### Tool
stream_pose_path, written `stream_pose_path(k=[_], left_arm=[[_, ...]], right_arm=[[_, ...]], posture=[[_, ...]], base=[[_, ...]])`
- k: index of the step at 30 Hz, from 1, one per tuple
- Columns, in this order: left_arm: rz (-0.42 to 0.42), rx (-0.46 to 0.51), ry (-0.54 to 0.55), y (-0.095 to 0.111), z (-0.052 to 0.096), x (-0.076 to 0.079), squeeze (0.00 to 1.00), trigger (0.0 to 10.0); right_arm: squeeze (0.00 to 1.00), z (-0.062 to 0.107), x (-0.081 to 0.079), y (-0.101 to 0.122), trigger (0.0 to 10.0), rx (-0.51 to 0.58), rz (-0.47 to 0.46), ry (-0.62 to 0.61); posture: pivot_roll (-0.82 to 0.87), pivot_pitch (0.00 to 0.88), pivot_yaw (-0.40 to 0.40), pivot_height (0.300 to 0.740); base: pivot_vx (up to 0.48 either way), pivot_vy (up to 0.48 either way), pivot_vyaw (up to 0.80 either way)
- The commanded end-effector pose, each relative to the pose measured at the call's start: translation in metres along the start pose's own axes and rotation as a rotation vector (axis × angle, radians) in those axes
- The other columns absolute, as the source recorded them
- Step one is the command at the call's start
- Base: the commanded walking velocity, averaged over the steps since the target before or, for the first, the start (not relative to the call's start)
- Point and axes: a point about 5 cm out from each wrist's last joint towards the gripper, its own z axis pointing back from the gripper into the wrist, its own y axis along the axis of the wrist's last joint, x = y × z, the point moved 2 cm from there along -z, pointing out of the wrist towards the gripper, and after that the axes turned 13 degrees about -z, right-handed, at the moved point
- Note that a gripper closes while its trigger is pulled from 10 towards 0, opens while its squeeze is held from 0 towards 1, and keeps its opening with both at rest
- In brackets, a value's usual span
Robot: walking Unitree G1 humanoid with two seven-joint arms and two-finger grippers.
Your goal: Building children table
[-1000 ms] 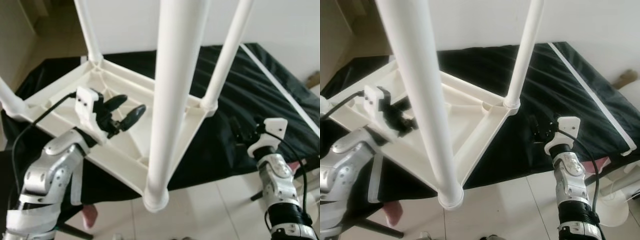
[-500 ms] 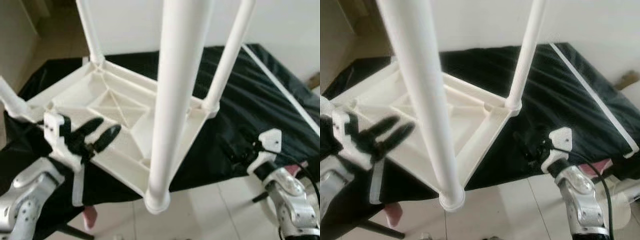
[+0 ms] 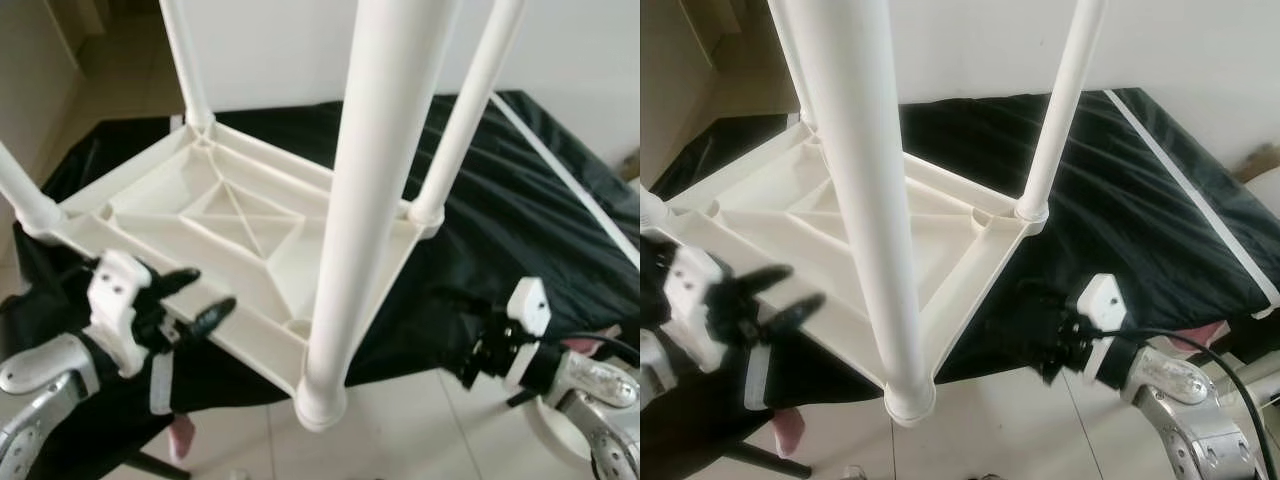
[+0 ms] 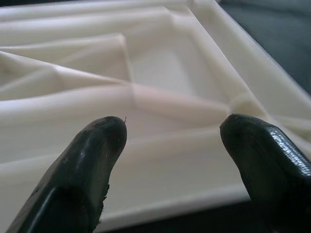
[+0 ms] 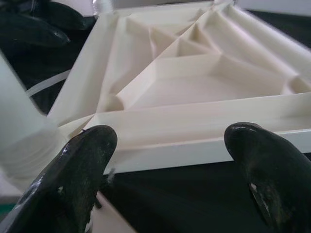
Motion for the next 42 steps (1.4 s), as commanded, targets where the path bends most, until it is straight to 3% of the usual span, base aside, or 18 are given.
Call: stream_pose_path(k=[1, 4, 7, 12, 15, 19, 23, 35, 42], left_arm=[[-0.058, 0.050, -0.502, -0.002, 0.008, 0.034, 0.00, 10.0], [-0.093, 0.026, -0.507, -0.007, 0.007, 0.034, 0.00, 10.0], [-0.158, -0.060, -0.556, -0.025, 0.007, 0.036, 0.00, 10.0], [-0.137, -0.087, -0.662, -0.026, 0.015, 0.048, 0.00, 10.0], [-0.172, -0.079, -0.658, -0.028, 0.012, 0.047, 0.00, 10.0], [-0.234, -0.055, -0.611, -0.031, -0.005, 0.042, 0.00, 10.0], [-0.246, -0.041, -0.605, -0.031, -0.011, 0.043, 0.00, 10.0], [-0.249, 0.061, -0.596, -0.025, -0.049, 0.064, 0.00, 10.0], [-0.259, 0.133, -0.558, -0.016, -0.066, 0.067, 0.00, 10.0]], right_arm=[[0.00, -0.001, -0.008, -0.002, 10.0, -0.036, -0.011, 0.061], [0.00, -0.002, -0.010, -0.002, 10.0, -0.051, -0.013, 0.083], [0.00, -0.007, -0.012, -0.009, 10.0, -0.088, 0.006, 0.108], [0.00, -0.011, -0.019, -0.016, 10.0, -0.126, 0.010, 0.160], [0.00, -0.011, -0.017, -0.017, 10.0, -0.138, 0.014, 0.156], [0.00, -0.016, -0.016, -0.016, 10.0, -0.132, 0.020, 0.161], [0.00, -0.017, -0.017, -0.017, 10.0, -0.132, 0.021, 0.165], [0.00, -0.006, -0.031, -0.019, 10.0, -0.199, 0.025, 0.268], [0.00, -0.018, -0.027, -0.018, 10.0, -0.168, 0.047, 0.262]], posture=[[0.03, 0.093, -0.013, 0.740], [0.03, 0.093, -0.013, 0.740], [0.02, 0.092, -0.013, 0.740], [0.03, 0.088, -0.012, 0.740], [0.03, 0.086, -0.011, 0.740], [0.03, 0.079, -0.011, 0.740], [0.03, 0.078, -0.013, 0.740], [-0.02, 0.071, 0.007, 0.740], [-0.02, 0.074, 0.008, 0.740]], base=[[0.000, 0.000, 0.00], [0.000, 0.000, 0.00], [0.000, 0.000, 0.00], [0.000, 0.000, 0.00], [0.000, 0.000, 0.00], [0.000, 0.000, 0.00], [0.000, 0.000, 0.00], [0.000, 0.000, 0.00], [0.000, 0.000, 0.00]])
